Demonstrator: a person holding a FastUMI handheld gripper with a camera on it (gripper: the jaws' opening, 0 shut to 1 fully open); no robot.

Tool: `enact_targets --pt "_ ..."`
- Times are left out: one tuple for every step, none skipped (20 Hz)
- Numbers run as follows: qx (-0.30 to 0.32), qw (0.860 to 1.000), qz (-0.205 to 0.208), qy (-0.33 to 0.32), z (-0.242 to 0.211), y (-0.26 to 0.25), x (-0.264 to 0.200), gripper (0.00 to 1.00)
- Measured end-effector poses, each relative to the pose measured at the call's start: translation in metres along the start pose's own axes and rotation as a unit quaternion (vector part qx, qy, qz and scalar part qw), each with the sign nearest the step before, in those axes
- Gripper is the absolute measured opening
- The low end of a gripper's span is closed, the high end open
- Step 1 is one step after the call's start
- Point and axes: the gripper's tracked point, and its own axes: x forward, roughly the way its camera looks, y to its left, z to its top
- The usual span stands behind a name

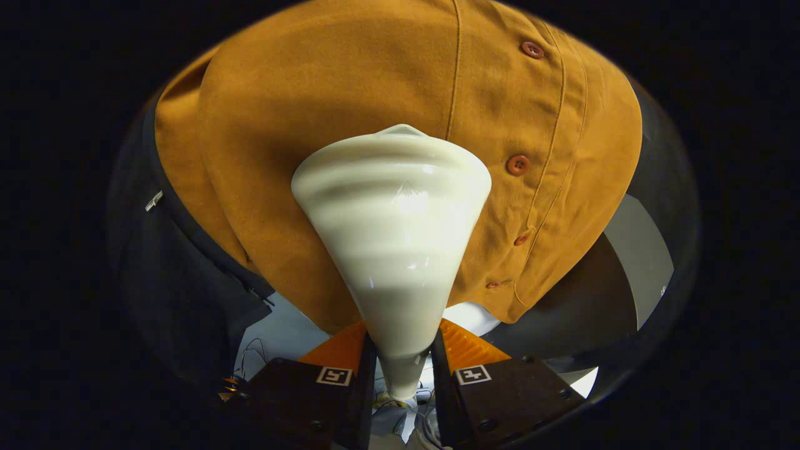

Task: Iron the clothes twice with a garment steamer, once on the left side and once on the right side.

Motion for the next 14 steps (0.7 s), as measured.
enact_targets --pt "-0.002 1.000 0.002 0.003 -0.003 -0.001 0.000 0.45" --pt "-0.004 1.000 0.003 0.006 -0.008 -0.002 0.001 0.45" --pt "-0.004 1.000 0.006 0.009 -0.010 -0.003 0.000 0.45" --pt "-0.003 1.000 0.008 0.009 -0.013 -0.007 -0.003 0.45" --pt "-0.001 1.000 0.008 0.004 -0.010 -0.011 -0.008 0.45" --pt "0.000 1.000 0.007 -0.003 -0.006 -0.015 -0.014 0.45" --pt "0.001 1.000 0.006 -0.014 0.000 -0.021 -0.022 0.45" --pt "0.004 1.000 0.005 -0.026 0.007 -0.026 -0.031 0.45" --pt "0.007 0.999 0.003 -0.040 0.013 -0.034 -0.041 0.45" --pt "0.011 0.999 0.001 -0.053 0.019 -0.042 -0.051 0.45" --pt "0.016 0.998 0.000 -0.067 0.024 -0.050 -0.061 0.45" --pt "0.021 0.997 0.000 -0.080 0.027 -0.058 -0.070 0.45" --pt "0.026 0.995 -0.001 -0.092 0.031 -0.065 -0.080 0.45" --pt "0.030 0.994 -0.003 -0.103 0.036 -0.065 -0.093 0.45"
